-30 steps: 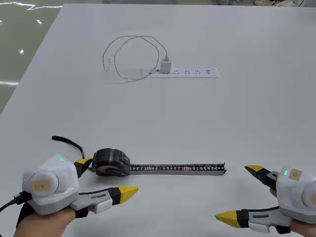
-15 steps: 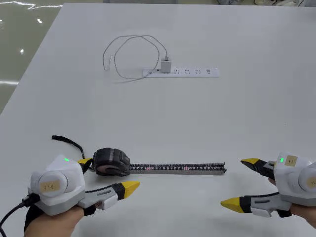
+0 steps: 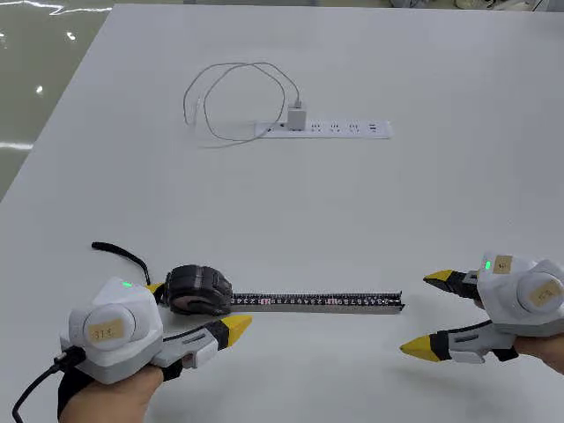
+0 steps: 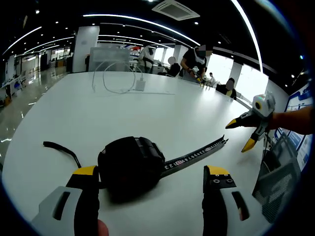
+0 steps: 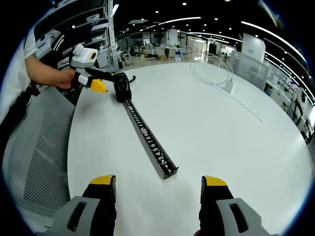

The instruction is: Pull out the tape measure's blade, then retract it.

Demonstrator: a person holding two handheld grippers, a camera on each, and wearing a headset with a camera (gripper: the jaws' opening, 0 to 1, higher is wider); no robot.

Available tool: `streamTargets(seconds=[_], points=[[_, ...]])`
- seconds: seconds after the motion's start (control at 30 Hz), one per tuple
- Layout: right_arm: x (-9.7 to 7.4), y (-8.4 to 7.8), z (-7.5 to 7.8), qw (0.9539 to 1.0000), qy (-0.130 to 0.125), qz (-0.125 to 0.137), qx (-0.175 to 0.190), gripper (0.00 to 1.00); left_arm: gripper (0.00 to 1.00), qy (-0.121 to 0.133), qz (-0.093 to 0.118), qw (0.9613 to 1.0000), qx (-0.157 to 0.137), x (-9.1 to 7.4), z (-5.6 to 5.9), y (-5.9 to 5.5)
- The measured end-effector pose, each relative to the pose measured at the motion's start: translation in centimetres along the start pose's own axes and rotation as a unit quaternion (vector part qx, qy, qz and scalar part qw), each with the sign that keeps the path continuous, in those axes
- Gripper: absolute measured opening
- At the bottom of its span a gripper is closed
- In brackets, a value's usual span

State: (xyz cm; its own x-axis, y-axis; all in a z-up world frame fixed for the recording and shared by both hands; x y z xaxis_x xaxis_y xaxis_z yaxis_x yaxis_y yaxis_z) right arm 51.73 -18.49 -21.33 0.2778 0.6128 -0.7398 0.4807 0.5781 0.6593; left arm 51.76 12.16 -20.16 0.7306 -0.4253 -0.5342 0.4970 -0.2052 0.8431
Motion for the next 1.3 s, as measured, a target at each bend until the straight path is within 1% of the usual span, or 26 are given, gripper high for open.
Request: streamTargets(seconds=[0.17, 0.37, 0.47, 0.57, 0.7, 0.8, 0.9, 1.0, 1.1, 1.3], points=[[0.2, 0.6, 0.3, 0.9999, 0.005, -0.009, -0.012, 0.68, 0.83, 0.007, -0.001, 1.0, -0.006, 0.2, -0.1, 0.0], [0.6, 0.8, 0.6, 0.9992, 0.014, -0.024, -0.028, 0.67, 0.83, 0.019, -0.003, 0.9997, -0.015, 0.7, -0.2, 0.0], [0.7, 1.0, 0.8, 0.9988, 0.019, -0.03, -0.034, 0.65, 0.85, 0.022, -0.004, 0.9996, -0.015, 0.9, -0.1, 0.0], [0.8, 1.2, 1.2, 0.9982, 0.022, -0.035, -0.042, 0.64, 0.84, 0.028, -0.003, 0.9993, -0.023, 1.0, -0.3, 0.0], [1.1, 1.4, 1.8, 0.9975, 0.028, -0.041, -0.051, 0.6, 0.83, 0.038, -0.005, 0.9989, -0.029, 1.2, -0.4, 0.0], [1.3, 1.3, 1.9, 0.9965, 0.031, -0.047, -0.062, 0.55, 0.83, 0.044, -0.006, 0.9985, -0.033, 1.4, -0.4, 0.0], [1.5, 1.3, 1.8, 0.9957, 0.037, -0.053, -0.066, 0.52, 0.8, 0.052, -0.009, 0.998, -0.036, 1.5, -0.6, -0.1], [1.7, 1.2, 1.8, 0.9948, 0.04, -0.06, -0.072, 0.49, 0.79, 0.057, -0.011, 0.9972, -0.047, 1.7, -0.8, -0.1], [1.8, 1.2, 1.8, 0.9941, 0.044, -0.065, -0.076, 0.46, 0.79, 0.063, -0.012, 0.9967, -0.05, 1.9, -1.0, -0.1], [2.0, 1.2, 1.8, 0.9921, 0.051, -0.072, -0.088, 0.37, 0.77, 0.074, -0.015, 0.9956, -0.056, 2.1, -1.2, -0.3]])
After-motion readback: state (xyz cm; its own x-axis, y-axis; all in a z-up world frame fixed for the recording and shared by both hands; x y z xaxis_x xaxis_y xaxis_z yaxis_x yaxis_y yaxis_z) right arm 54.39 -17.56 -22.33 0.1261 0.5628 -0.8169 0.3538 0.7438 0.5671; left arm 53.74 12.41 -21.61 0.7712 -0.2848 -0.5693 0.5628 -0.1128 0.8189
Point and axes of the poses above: the centre of the closed fingertips' face, and the gripper's own axes: x roughly forward along the fingers, z roughly to its right, y roughly out of its top, the point moved 3 cm from there along -x, roughly backward along the fingers, and after that the axes turned 9 degrees about x, right-handed, at the moved point
